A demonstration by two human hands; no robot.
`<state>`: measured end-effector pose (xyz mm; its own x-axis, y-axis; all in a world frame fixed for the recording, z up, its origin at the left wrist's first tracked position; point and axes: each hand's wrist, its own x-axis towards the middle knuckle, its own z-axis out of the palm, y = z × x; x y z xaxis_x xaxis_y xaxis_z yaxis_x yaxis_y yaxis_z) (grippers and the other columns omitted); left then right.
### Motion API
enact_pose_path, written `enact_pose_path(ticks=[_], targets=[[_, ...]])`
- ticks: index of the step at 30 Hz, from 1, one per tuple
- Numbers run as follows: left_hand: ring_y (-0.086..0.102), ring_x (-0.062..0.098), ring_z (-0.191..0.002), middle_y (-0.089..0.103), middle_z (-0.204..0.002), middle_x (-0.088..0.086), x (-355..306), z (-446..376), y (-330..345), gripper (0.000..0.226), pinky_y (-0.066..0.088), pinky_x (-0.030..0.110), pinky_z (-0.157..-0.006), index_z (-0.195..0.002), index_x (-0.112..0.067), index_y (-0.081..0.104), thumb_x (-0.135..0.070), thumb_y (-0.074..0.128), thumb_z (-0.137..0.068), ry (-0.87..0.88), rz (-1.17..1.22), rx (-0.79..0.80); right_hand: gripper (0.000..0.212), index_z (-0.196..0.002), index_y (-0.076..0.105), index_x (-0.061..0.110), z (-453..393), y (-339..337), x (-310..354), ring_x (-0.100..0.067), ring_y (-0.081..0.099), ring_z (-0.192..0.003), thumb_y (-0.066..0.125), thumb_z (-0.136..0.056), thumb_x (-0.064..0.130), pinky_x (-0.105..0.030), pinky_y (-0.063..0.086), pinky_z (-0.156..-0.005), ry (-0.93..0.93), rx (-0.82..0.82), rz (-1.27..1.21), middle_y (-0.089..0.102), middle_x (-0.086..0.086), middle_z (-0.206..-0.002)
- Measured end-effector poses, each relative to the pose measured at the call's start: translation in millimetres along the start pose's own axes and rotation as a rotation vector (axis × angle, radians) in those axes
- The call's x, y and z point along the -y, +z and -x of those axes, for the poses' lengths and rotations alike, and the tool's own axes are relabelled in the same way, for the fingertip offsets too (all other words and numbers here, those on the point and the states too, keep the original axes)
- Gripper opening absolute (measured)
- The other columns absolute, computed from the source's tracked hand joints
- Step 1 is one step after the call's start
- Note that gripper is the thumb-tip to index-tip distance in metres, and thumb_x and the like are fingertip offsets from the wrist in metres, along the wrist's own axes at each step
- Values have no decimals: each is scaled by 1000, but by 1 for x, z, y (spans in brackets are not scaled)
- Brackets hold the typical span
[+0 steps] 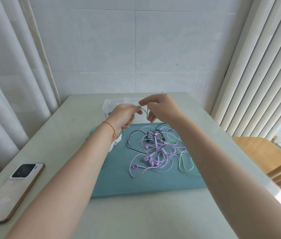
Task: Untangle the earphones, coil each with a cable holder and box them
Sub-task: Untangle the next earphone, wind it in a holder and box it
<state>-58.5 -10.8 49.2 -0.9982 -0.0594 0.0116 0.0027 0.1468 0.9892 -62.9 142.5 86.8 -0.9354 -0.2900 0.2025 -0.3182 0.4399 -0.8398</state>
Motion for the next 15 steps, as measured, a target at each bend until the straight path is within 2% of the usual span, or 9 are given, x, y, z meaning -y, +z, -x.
enact_pose_path(ticks=[2,3,6,9,11,13,15], targets=[[18,11,-39,27,-48,-2,5,-4,-1,22,11,17,-42,-76,-11,60,-22,54,-95,-1,-15,-60,32,-90,75,15,-4,3,0,-6,54,-43,44,-84,11,-20,44,-46,16,-55,1,73,-2,-84],[18,11,-39,27,-50,-1,9,-8,-2,21,12,17,-41,-76,-11,60,-21,54,-94,-12,-24,-98,30,-86,75,15,-6,3,-1,-1,49,-39,45,-85,15,-19,39,-45,34,-93,10,74,3,-85],[19,11,-35,32,-49,0,20,-17,-6,17,14,15,-41,-76,-12,59,-15,51,-90,-51,25,-227,32,-79,76,16,-12,-2,-10,3,42,-35,45,-84,22,-16,34,-44,89,-151,17,74,7,-78],[16,8,-31,32,-37,-8,27,-23,-11,19,13,14,-41,-73,-13,53,-14,47,-91,-94,115,-300,28,-77,76,10,-18,-4,-22,-6,39,-40,50,-81,21,-17,31,-43,72,-166,169,73,-4,-73],[15,8,-31,26,-37,-9,28,-25,-12,21,11,13,-40,-72,-14,50,-16,43,-92,-131,112,-267,26,-81,72,2,-23,0,-29,-11,35,-49,54,-81,20,-22,28,-49,6,-208,272,70,-15,-80],[14,8,-32,23,-40,-9,28,-26,-9,25,11,12,-38,-71,-14,50,-17,38,-93,-176,122,-185,20,-86,73,8,-26,7,-33,-4,41,-53,57,-84,19,-19,31,-54,-67,-222,306,70,-5,-88],[13,7,-32,22,-41,-9,27,-25,-5,28,10,13,-38,-67,-13,49,-16,36,-92,-211,158,-87,18,-95,74,17,-25,16,-36,-5,55,-78,59,-86,15,-14,33,-68,-152,-225,324,65,2,-100]])
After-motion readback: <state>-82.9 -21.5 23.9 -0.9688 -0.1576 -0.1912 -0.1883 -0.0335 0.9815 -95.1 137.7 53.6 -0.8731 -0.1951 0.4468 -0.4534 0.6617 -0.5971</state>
